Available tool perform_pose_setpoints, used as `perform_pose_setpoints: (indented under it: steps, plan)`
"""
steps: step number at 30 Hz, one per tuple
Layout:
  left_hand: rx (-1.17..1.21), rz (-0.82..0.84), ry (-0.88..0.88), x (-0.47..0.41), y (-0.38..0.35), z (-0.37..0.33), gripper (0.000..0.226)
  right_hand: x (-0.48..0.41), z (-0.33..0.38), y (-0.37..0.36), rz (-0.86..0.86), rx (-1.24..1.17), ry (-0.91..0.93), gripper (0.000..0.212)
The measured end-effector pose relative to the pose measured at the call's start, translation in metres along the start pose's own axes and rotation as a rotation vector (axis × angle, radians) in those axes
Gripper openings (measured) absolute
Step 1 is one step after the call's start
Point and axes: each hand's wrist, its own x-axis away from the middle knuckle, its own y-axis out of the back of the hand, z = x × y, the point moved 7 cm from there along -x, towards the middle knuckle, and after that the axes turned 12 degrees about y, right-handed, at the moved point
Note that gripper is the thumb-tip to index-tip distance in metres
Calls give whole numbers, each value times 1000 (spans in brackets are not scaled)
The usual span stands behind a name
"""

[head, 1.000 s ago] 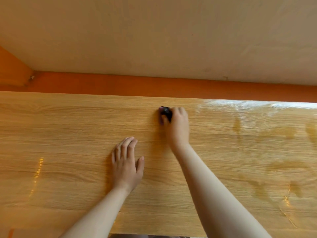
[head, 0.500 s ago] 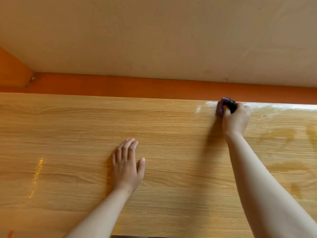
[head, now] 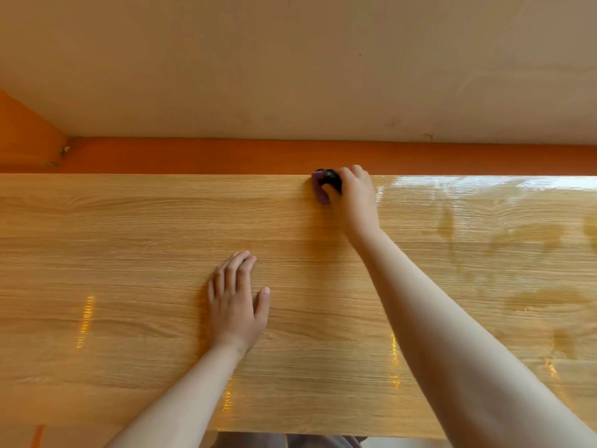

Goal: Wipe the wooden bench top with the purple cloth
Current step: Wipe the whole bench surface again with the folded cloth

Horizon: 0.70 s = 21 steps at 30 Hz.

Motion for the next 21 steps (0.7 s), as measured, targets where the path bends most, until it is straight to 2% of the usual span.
perform_pose_setpoints:
  steps: [5,9,15,21]
  plan:
    - [6,-16,-5,0,0,0,54,14,-90,75,-104,80,-155,20]
    - [4,-32,-8,0,0,-1,54,17,-139,116,-46,253,-122,26]
    - [-23,-39,-12,0,0,-1,55,33,-137,119,103,266,-38,30]
    - [-31,-28,-11,1,0,-1,56,162,-105,127,161,205,31,31]
